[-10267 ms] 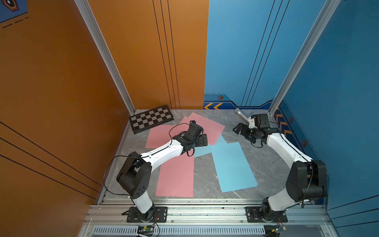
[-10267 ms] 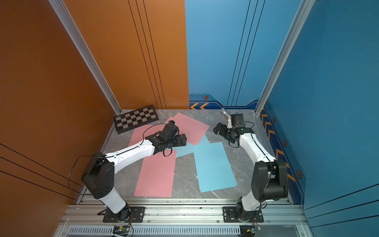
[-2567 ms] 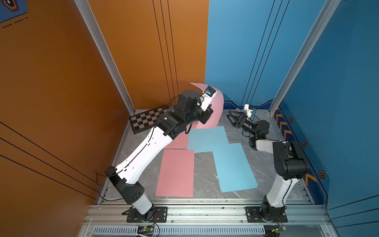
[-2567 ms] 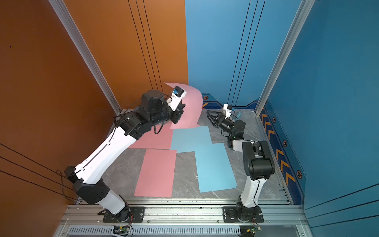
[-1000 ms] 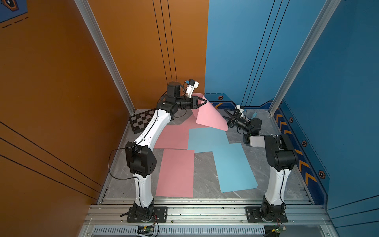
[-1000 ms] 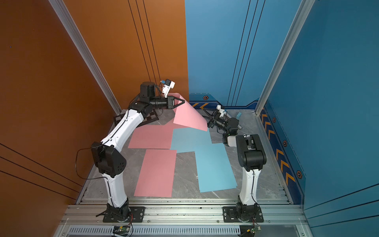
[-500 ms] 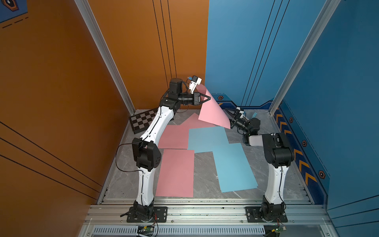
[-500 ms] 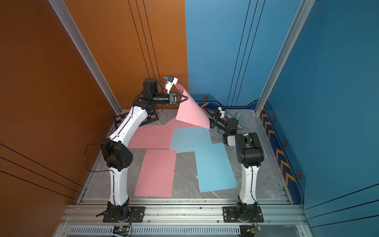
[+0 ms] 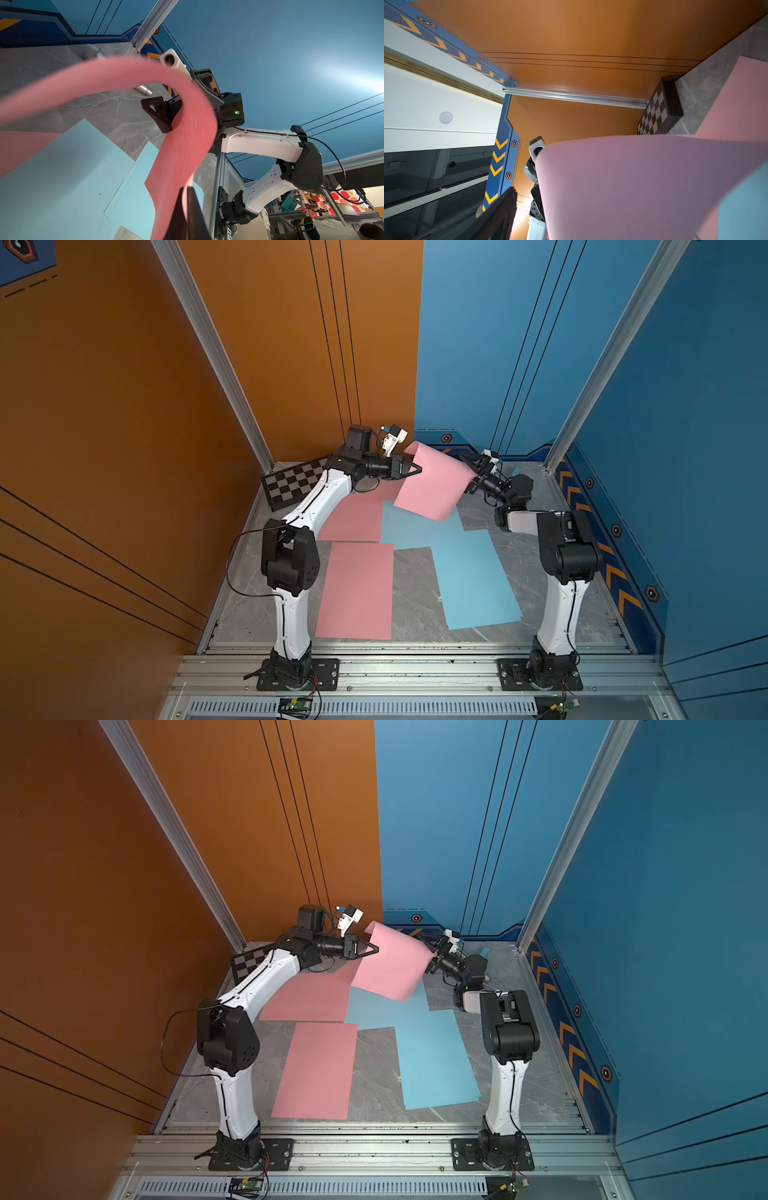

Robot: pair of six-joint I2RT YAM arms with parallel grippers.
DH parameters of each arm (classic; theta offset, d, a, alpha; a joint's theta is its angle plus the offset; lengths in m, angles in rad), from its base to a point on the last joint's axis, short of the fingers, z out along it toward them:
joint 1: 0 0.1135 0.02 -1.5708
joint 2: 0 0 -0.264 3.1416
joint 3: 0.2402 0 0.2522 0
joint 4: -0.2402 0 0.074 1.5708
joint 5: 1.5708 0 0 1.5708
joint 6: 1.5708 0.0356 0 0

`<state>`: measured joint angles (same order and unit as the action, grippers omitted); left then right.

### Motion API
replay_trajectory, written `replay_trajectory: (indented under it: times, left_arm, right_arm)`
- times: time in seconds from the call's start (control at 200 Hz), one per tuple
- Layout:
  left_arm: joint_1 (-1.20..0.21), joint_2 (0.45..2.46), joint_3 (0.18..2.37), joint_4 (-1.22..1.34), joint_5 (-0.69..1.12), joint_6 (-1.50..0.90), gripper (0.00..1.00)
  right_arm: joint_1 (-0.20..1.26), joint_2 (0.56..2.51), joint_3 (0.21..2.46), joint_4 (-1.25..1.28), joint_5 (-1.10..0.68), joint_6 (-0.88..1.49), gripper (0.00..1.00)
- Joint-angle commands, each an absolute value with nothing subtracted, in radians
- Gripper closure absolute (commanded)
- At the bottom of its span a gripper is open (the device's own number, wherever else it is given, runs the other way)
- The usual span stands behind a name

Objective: Sort the scattered colored papers by color
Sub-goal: Pick up the colored paper.

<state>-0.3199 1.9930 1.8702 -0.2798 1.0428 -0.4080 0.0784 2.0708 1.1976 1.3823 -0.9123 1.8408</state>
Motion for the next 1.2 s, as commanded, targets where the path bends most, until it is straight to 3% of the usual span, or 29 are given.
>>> replay_trajectory:
  times: [0.0,0.245,0.46,0.701,0.786,0.836,0.896,1.021,1.041,1.051,1.196]
  left_arm:
    - [-0.301,1.927,1.829,-0.267,1.033,-0.384,1.00]
    - [-0.269,1.910,1.801,-0.250,1.020,-0.410,1.00]
    - [-0.268,1.903,1.788,-0.250,1.016,-0.419,1.00]
    - [-0.266,1.865,1.742,-0.241,1.010,-0.426,1.00]
    - [-0.261,1.851,1.725,-0.239,1.006,-0.432,1.00]
    - [-0.257,1.839,1.712,-0.240,0.991,-0.437,0.85]
    - [-0.251,1.813,1.688,-0.239,0.967,-0.437,0.54]
    - [-0.225,1.741,1.607,-0.262,0.831,-0.461,0.29]
    - [-0.217,1.729,1.589,-0.264,0.811,-0.469,0.06]
    - [-0.216,1.723,1.581,-0.265,0.803,-0.472,0.00]
    - [-0.207,1.597,1.448,-0.325,0.622,-0.466,0.02]
  right_arm:
    - [0.059,2.020,1.191,1.419,-0.915,1.828,0.19]
    - [0.054,1.991,1.167,1.418,-0.945,1.782,0.32]
    - [0.055,1.995,1.159,1.413,-0.955,1.755,0.55]
    - [0.065,2.003,1.188,1.406,-0.954,1.759,1.00]
    - [0.074,1.998,1.206,1.408,-0.958,1.770,1.00]
    - [0.083,1.988,1.220,1.399,-0.960,1.769,1.00]
    - [0.100,1.971,1.244,1.364,-0.969,1.750,1.00]
    - [0.143,1.911,1.299,1.171,-0.996,1.603,1.00]
    - [0.151,1.897,1.307,1.123,-0.999,1.567,1.00]
    - [0.154,1.892,1.311,1.101,-1.000,1.548,1.00]
    - [0.209,1.805,1.370,0.724,-1.004,1.253,1.00]
